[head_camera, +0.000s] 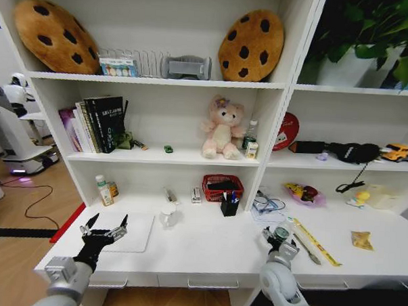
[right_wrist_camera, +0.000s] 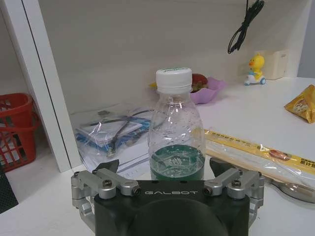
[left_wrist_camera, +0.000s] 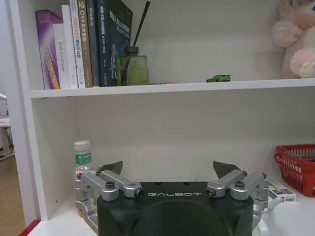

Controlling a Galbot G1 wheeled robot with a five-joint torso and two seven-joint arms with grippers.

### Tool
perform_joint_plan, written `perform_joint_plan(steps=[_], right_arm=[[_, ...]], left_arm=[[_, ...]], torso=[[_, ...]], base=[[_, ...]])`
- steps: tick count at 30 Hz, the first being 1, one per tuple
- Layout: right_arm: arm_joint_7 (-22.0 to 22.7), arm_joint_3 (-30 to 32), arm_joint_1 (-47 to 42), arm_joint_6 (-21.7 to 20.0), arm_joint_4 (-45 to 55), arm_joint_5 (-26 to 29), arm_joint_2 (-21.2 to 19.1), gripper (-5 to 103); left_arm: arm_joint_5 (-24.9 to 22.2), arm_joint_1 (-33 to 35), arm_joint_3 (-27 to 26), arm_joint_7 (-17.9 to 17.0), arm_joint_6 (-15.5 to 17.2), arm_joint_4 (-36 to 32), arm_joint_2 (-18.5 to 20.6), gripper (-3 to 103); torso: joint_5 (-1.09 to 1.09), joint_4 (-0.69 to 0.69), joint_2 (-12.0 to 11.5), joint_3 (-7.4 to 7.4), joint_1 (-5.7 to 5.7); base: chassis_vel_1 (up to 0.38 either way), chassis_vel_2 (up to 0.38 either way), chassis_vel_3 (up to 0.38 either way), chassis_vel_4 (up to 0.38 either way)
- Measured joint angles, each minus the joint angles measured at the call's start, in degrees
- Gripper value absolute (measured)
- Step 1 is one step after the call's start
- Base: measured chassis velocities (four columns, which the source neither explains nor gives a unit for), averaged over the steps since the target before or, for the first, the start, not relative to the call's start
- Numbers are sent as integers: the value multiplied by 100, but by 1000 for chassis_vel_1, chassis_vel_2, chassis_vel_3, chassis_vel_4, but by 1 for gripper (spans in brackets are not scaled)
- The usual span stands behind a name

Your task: Organize the objects on the table.

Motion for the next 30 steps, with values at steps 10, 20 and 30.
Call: perform_joint_plan(steps=[10, 20, 30], right_arm=[[-215, 133, 463, -71, -446, 139, -196, 89], [-322, 213, 154, -87, 57, -7, -287, 51], [-2409, 1410, -948, -319, 1406, -304, -988, 27]], left_arm=[[0, 0, 0, 0, 0, 0, 0, 100], [0, 0, 0, 0, 0, 0, 0, 100], [0, 0, 0, -1, 0, 0, 0, 100]], torso=[[0, 0, 0, 0, 0], [1, 0, 0, 0, 0], [-2, -1, 1, -1, -1]], base=[[0, 0, 0, 0], [0, 0, 0, 0], [0, 0, 0, 0]])
